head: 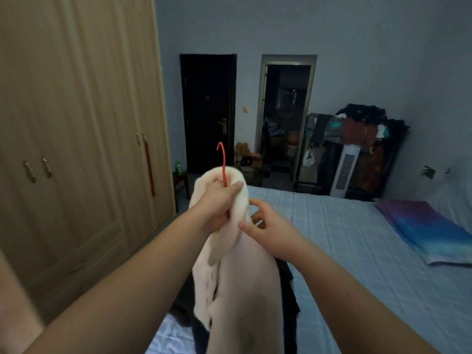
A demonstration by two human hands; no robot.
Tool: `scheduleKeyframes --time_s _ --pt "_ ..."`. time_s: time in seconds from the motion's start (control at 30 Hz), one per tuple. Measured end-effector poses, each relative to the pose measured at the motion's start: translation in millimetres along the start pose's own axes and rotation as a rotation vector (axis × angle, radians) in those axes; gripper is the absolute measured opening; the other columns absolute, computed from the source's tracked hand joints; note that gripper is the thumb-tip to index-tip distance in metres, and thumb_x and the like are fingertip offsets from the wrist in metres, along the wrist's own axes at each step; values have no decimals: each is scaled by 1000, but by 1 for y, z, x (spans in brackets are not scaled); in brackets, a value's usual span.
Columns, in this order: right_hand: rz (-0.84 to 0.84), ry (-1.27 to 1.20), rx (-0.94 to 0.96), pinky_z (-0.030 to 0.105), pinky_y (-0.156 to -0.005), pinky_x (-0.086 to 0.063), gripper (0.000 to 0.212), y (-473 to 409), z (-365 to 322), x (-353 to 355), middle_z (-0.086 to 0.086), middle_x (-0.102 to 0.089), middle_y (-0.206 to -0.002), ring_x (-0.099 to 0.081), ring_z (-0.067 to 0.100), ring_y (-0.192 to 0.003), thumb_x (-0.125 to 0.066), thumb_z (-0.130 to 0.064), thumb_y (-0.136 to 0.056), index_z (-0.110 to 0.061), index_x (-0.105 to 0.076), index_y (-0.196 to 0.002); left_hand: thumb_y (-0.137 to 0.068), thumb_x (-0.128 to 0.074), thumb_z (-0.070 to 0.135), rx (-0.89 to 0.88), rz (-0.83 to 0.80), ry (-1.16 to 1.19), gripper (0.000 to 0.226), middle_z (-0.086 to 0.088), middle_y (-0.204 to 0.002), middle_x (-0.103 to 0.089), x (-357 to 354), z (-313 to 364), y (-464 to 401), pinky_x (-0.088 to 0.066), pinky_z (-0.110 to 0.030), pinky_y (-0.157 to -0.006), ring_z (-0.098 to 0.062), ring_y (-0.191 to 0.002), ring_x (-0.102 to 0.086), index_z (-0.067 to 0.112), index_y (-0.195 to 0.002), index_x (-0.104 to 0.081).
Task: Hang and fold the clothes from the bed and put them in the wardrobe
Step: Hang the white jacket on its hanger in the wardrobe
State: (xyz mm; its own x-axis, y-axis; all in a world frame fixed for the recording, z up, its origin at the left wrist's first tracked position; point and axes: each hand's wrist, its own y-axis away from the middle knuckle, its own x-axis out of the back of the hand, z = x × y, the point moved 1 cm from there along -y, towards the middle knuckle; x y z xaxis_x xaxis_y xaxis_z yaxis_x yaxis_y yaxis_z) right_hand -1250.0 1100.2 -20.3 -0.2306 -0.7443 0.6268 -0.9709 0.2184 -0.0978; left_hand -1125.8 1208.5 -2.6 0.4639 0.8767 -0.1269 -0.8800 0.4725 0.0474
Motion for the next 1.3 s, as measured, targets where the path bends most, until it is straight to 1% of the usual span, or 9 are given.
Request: scheduleKeyframes --time_s 0.1,0.2,0.37,0.43,0.63,0.87,1.03,1.17,1.3 --pt "122 42 14 28 -70 -51 71 -7 -15 -16 -11 -62 -111 -62 8 -92 -50 -57 -97 -36 -15 -155 -97 -62 27 -59 35 -7 40 -15 -118 -67 5 -3 1 -56 -47 -94 -29 -106 -68 7 -131 -53" --pt "189 174 85 36 -74 -56 65 -14 -32 -36 -6 -62 -105 -64 14 -90 -42 -55 -100 -32 -15 -154 -97 -62 24 -82 54 2 34 -17 -112 -71 20 -4 9 -56 -45 -94 -27 -102 -71 3 -124 -59" --pt "140 425 171 42 -80 -55 66 -25 -52 -83 4 -62 -119 -66 23 -99 -40 -41 -104 -23 -6 -157 -100 -57 16 -77 117 77 17 -10 -79 -74 63 -10 33 -57 -28 -66 -17 -75 -73 0 -96 -64" --pt "91 463 190 40 -80 -51 69 -26 -59 -103 5 -58 -125 -65 25 -104 -41 -37 -104 -21 -2 -158 -101 -55 14 -63 148 136 18 -12 -82 -72 85 -16 44 -56 -30 -68 -18 -76 -72 0 -96 -65" --pt "-41 429 351 39 -70 -53 52 -19 -96 -166 1 -66 -94 -67 24 -82 -38 -54 -100 -20 -32 -139 -101 -52 11 -98 328 177 18 -4 -75 -70 168 -21 92 -53 -25 -67 -12 -69 -66 7 -89 -64" --pt "-253 327 375 37 -77 -49 47 -29 -183 -258 -3 -65 -104 -62 22 -91 -51 -60 -90 -29 -47 -125 -104 -50 24 -121 416 7 21 -4 -94 -69 299 -5 156 -52 -25 -69 -13 -84 -66 9 -107 -64" --pt "-285 158 448 40 -80 -54 20 -29 -252 -337 -4 -69 -100 -64 21 -90 -51 -42 -93 -32 -57 -110 -103 -49 34 -83 450 -124 28 -10 -95 -63 409 18 206 -52 -30 -74 -22 -89 -59 10 -107 -64" --pt "-295 136 514 41 -77 -56 18 -28 -301 -400 -6 -66 -89 -63 19 -81 -51 -42 -95 -27 -57 -103 -104 -47 35 -57 480 -279 28 -6 -94 -65 484 27 249 -49 -38 -82 -20 -89 -60 13 -103 -65" --pt "-327 134 578 39 -73 -54 13 -33 -347 -461 -4 -63 -85 -61 22 -79 -53 -37 -96 -25 -57 -99 -101 -53 28 -60 712 -400 20 -6 -100 -68 552 23 290 -51 -36 -83 -17 -88 -63 13 -111 -62"
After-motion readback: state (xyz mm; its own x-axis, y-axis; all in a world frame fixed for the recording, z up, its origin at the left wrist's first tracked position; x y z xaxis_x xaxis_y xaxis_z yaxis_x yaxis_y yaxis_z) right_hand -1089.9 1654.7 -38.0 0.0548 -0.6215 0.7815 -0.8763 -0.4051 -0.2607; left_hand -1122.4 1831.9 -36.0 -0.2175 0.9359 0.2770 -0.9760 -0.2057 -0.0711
